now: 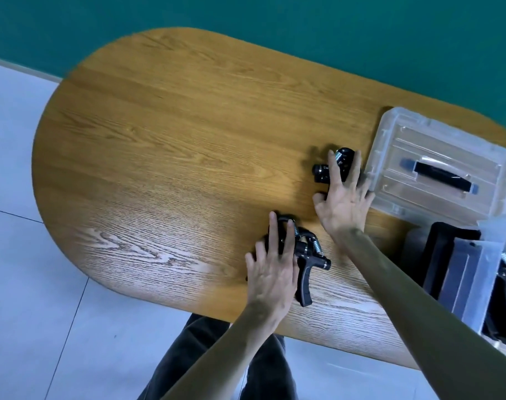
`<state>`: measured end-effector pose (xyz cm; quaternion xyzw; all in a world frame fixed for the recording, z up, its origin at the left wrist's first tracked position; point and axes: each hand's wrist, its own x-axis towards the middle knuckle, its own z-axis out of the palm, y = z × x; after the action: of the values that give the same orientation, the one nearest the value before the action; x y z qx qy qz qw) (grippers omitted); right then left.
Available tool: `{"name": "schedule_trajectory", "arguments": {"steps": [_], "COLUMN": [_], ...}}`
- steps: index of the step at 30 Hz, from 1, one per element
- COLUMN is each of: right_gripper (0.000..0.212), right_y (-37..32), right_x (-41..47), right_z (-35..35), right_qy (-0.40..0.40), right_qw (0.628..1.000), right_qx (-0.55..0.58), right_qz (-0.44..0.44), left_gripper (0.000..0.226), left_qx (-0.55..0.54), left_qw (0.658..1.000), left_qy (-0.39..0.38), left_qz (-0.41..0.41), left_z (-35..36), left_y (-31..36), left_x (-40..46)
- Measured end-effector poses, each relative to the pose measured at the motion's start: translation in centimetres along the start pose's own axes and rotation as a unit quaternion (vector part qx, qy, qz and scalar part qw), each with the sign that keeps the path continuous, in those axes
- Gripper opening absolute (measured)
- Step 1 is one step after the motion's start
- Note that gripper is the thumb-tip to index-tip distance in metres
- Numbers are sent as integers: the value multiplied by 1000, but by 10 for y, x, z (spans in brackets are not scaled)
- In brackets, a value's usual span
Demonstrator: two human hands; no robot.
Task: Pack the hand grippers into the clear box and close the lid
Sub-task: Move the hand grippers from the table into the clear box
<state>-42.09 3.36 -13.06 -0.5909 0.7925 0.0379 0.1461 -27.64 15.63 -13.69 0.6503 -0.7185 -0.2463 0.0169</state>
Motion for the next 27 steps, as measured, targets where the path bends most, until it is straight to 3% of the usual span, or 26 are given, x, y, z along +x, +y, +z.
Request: {"name": "schedule_trajectory", "arguments": {"steps": [12, 27], "right_gripper": [88, 86], "right_y": [-6, 18], "right_x": [-20, -90], "right_z": [-4, -51], "right_qy": [43, 123], "right_qw": [999, 991], "right_qx": [28, 20], "right_qz": [-9, -45], "left_gripper": [72, 71], "left_qx": [-1, -39], "left_qw": [998, 996], "left_qy": [-53, 50], "left_qz": [27, -56], "left_z": [-10, -54], "left_y": [-2, 44], "left_x": [5, 18]}}
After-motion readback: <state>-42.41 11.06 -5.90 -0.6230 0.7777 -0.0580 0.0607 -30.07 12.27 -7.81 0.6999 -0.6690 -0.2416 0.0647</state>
